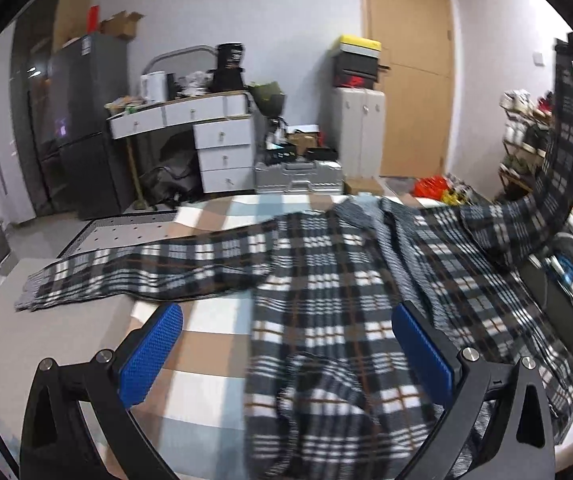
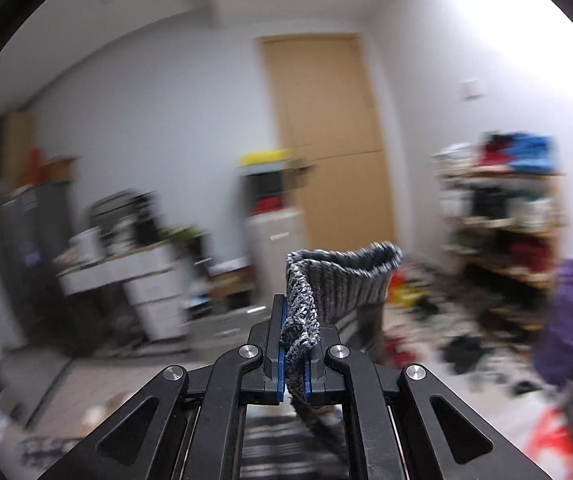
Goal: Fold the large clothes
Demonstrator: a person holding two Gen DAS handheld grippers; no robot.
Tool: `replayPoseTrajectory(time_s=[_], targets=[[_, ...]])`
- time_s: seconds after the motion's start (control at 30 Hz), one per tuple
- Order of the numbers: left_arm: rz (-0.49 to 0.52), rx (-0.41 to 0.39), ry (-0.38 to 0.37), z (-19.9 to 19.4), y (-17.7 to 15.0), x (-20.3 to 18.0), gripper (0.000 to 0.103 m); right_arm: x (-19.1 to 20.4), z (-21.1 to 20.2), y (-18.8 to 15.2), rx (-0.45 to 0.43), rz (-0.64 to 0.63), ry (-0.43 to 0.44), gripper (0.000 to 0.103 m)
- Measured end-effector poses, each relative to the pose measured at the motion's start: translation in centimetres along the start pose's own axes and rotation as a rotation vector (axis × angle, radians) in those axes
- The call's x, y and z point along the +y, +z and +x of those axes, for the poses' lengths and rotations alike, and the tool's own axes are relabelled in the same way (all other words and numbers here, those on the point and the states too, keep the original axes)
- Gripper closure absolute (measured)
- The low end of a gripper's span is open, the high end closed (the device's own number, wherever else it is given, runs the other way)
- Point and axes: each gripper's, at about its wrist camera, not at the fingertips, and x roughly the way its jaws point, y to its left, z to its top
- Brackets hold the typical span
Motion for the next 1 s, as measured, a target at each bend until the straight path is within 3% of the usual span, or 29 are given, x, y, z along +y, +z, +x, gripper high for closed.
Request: replayPoseTrajectory(time_s=[0.13,0.27,0.43,0.53,0.6,0.63,0.7,0.73,0.77,0.87,1.0], targets=[[-0.044,-0.014,0.052,-0.1,0.1,2.4,0.001,9.5,4.1,-5.5,0.119,-0.046,0.220,0.097],[-0.094,-0.029,0.098,-0.5,0.3,4.6,0.001,18.4,9.7,-14.9,0.295,-0.084,0.417,0.097],[-0.164,-0.057,0.116,-1.2,0.5,6.9,0.001,26.3,15.5,-27.5,0.548,-0.101,0.532,0.097],[-0.170,-0.069,0.123,-1.0,0.5,7.3,0.001,29.3,18.7,-34.9,0.732,-0.119,0.538,0.096],[-0.173,-0.059,0.109,-0.7,0.4,7.6,0.001,30.0,19.9,-37.7,0.831,-0.116,0.522,0.093],[-0.177,-0.057,0.099,-0.7,0.4,7.9,0.001,29.8,20.3,-38.4,0.867,-0.099,0.539,0.091],[-0.184,-0.063,0.092,-0.8,0.4,8.2,0.001,29.2,19.7,-38.1,0.886,-0.056,0.583,0.075],[-0.187,-0.069,0.088,-1.0,0.4,8.3,0.001,28.6,19.4,-37.9,0.910,-0.021,0.629,0.042],[-0.188,-0.075,0.088,-1.2,0.5,8.4,0.001,28.1,19.2,-37.6,0.919,0.004,0.658,0.019],[-0.185,-0.086,0.099,-1.4,0.4,8.5,0.001,24.7,16.5,-35.6,0.861,0.077,0.748,0.018],[-0.179,-0.069,0.099,-0.8,0.3,8.4,0.001,17.8,12.6,-34.0,0.843,0.194,0.719,0.018]])
